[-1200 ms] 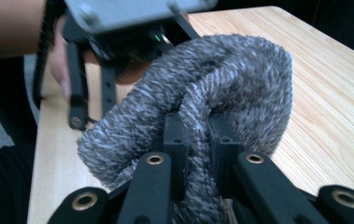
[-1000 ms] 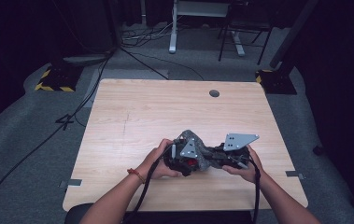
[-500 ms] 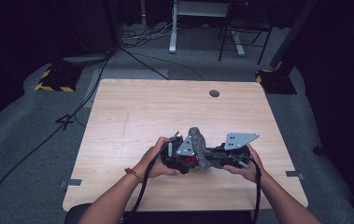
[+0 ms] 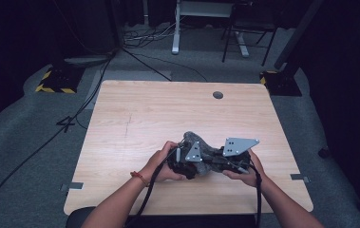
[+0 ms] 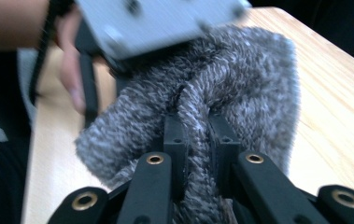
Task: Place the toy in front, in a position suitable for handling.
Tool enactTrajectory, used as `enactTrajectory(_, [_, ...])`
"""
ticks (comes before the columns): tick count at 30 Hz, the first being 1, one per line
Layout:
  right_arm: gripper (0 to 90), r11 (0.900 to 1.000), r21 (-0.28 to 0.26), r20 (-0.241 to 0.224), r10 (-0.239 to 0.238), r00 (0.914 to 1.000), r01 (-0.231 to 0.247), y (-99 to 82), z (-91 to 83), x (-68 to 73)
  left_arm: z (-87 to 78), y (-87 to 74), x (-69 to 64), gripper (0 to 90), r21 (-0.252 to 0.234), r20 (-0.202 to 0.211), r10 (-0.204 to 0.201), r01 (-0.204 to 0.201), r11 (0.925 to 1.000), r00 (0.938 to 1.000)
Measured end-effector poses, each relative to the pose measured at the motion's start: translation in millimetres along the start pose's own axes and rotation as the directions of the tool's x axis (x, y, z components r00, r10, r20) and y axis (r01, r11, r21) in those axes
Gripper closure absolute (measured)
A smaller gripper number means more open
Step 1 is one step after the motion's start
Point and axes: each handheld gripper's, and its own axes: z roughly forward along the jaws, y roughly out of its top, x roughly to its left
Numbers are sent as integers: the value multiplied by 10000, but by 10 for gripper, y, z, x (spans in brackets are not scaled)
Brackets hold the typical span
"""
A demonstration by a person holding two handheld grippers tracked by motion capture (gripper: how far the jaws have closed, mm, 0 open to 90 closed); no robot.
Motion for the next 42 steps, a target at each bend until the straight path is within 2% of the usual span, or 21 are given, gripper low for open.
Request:
enactTrajectory(4, [811,9980,313,436,544,9976,-558,-134,-38,-156,-89,0,4,336,-260,32,-62,63,9996,10000])
enactTrajectory(5, [811,9980,313,436,544,9976,-558,-134,-38,-156,-89,0,4,336,-260,32,-62,63,9996,10000])
enactTrajectory(6, [811,9954,481,544,807,9952,-834,-203,-49,-229,-132,1,8,336,-401,-49,-73,71,9992,10000])
enactTrajectory(10, [811,9948,487,609,865,9944,-895,-229,-61,-258,-200,2,30,336,-639,-86,-80,74,9979,9999])
enactTrajectory(15, [811,9976,291,466,609,9971,-623,-159,-72,-165,-160,-23,32,336,-415,-91,-159,155,9990,9998])
enactTrajectory(16, [810,9990,92,212,424,9989,-426,-102,-72,-92,-122,-18,27,336,-336,-8,-93,93,9994,10000])
enactTrajectory(18, [811,9992,63,173,382,9991,-383,-81,-67,-63,-91,-11,14,336,-259,13,-59,59,9996,10000])
enactTrajectory(19, [810,10000,66,226,73,9997,-75,-26,-53,9,-70,-7,7,336,-230,19,-11,11,9997,10000])
enactTrajectory(22, [810,10000,-75,62,10,10000,-9,12,-50,55,-4,12,-32,336,-109,75,67,-67,9999,9999])
enactTrajectory(24, [810,9997,78,284,-245,9993,243,14,-42,56,-3,16,-30,336,-90,-31,38,-38,10000,10000])
enactTrajectory(26, [810,9999,157,416,-55,9991,48,-23,-39,-4,-21,12,-17,336,-151,-33,1,-1,9999,10000])
enactTrajectory(27, [811,9985,381,553,363,9978,-385,-96,-37,-101,-36,10,-21,336,-157,-44,-1,0,9999,10000])
enactTrajectory(30, [811,9963,540,715,623,9955,-662,-176,-35,-183,-104,8,-20,336,-282,-103,24,-27,9996,9999])
enactTrajectory(31, [811,9928,621,637,987,9931,-1027,-253,-35,-264,-156,2,-6,336,-515,-176,-37,28,9987,9998])
enactTrajectory(33, [811,9912,717,634,1072,9922,-1116,-276,-26,-290,-189,-6,6,337,-679,-211,-79,65,9977,9997])
enactTrajectory(34, [810,9923,826,531,879,9947,-921,-309,8,-313,-202,-12,10,336,-830,-239,-133,113,9965,9996])
enactTrajectory(35, [810,9916,735,326,1039,9941,-1060,-326,20,-322,-229,-25,20,336,-936,-292,-117,89,9956,9995])
enactTrajectory(40, [809,9925,269,-299,1200,9923,-1192,-327,2,-312,-228,-55,27,336,-899,-177,-111,95,9959,9998])
enactTrajectory(42, [810,9932,165,-317,1160,9927,-1155,-314,-12,-300,-222,-54,32,336,-848,-195,-54,37,9964,9998])
